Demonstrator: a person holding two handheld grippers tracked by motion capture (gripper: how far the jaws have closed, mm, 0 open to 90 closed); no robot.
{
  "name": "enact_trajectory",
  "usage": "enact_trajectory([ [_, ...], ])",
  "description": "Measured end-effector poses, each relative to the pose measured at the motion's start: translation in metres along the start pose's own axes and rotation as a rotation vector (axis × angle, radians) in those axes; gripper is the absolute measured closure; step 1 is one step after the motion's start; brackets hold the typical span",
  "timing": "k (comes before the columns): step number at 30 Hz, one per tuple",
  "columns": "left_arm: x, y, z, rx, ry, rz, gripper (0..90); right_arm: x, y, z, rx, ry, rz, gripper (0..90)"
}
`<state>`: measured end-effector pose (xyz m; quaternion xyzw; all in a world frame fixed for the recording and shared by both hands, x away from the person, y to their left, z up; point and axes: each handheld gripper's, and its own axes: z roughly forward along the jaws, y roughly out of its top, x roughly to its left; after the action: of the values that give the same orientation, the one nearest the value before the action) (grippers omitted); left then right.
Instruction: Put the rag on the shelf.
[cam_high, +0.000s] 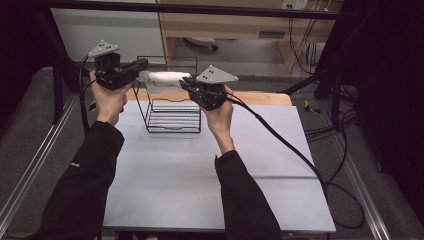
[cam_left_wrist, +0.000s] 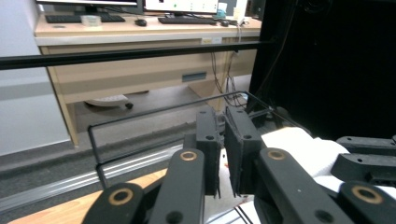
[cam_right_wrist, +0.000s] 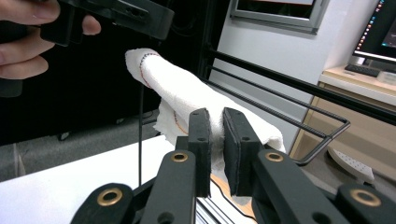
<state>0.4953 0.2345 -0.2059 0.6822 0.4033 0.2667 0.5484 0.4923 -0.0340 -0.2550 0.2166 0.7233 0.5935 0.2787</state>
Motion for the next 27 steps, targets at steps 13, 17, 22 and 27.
enact_trajectory([
  [13, 0.001, -0.033, 0.002, 0.082, -0.024, -0.005, 85.7, 0.0, -0.007, -0.002, 0.029, 0.029, -0.012, 79.6],
  [17, 0.001, -0.037, 0.005, 0.087, -0.017, -0.001, 86.3, -0.001, -0.01, -0.001, 0.05, 0.032, -0.002, 77.0],
  [22, 0.001, -0.041, 0.008, 0.089, -0.009, 0.006, 86.8, -0.002, -0.008, -0.004, 0.046, 0.047, 0.029, 70.1],
  [27, 0.001, -0.046, 0.011, 0.087, -0.004, 0.009, 87.2, -0.004, -0.003, -0.006, 0.037, 0.063, 0.083, 77.1],
])
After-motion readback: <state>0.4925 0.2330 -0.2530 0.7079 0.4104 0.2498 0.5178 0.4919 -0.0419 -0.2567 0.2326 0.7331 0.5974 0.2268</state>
